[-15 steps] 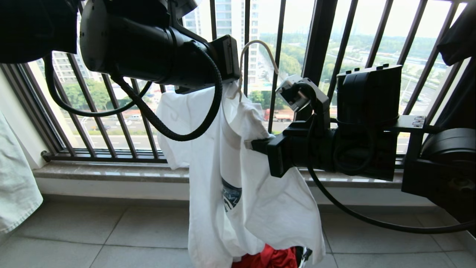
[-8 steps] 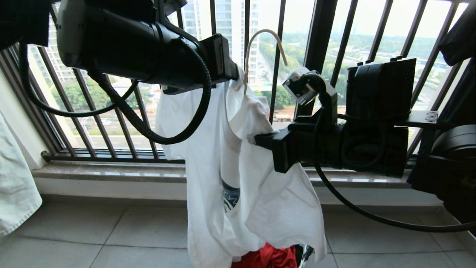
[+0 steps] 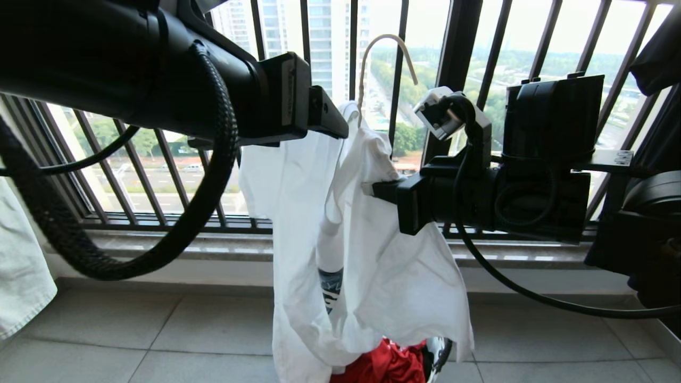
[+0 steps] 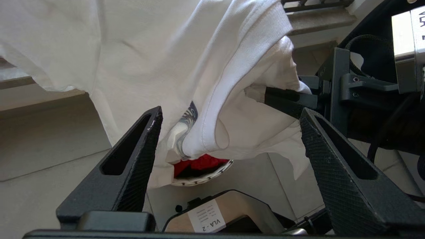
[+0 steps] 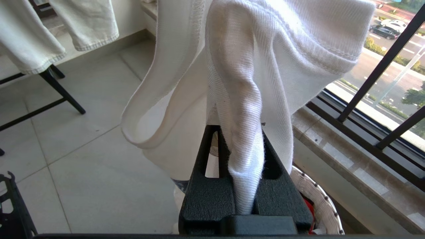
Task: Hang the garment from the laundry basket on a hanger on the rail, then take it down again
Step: Hang the clothes on the clothes rack
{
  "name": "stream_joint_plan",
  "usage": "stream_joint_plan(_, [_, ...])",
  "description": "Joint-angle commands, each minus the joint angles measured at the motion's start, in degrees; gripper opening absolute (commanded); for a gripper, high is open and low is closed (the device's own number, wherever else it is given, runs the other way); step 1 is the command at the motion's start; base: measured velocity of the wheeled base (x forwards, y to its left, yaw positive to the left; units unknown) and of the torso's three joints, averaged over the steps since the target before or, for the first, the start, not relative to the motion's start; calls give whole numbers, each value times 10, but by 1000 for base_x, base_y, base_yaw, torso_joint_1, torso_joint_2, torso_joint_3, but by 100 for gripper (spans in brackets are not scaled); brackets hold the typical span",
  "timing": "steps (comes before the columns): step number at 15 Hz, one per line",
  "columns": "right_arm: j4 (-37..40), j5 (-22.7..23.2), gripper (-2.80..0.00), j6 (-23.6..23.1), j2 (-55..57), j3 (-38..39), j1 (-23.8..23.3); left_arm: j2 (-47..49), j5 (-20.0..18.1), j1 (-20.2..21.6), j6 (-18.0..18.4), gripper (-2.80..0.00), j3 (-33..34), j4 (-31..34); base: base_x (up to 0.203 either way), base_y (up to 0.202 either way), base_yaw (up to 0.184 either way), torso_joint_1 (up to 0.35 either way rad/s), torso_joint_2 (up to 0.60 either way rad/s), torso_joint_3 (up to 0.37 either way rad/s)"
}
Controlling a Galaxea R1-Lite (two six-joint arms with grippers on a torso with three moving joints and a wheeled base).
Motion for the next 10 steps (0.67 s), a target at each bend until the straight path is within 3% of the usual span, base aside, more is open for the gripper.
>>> stream_joint_plan(1, [-1, 1, -280, 0, -5, 0, -4, -24, 2, -1, 2, 0, -1, 16, 0, 0, 0, 0, 0, 0])
stream_joint_plan(6, [0, 2, -280, 0, -7, 1, -4, -32, -1, 58, 44, 0, -10, 24, 0, 0, 0, 0, 0, 0])
stream_joint_plan(7, [0, 3, -280, 0, -6, 1, -4, -35, -8, 64, 63, -280, -10, 24, 0, 0, 0, 0, 0, 0])
stream_joint_plan(10, [1, 3, -280, 0, -8, 1, -4, -32, -24, 72, 111, -280, -10, 38, 0, 0, 0, 0, 0, 0])
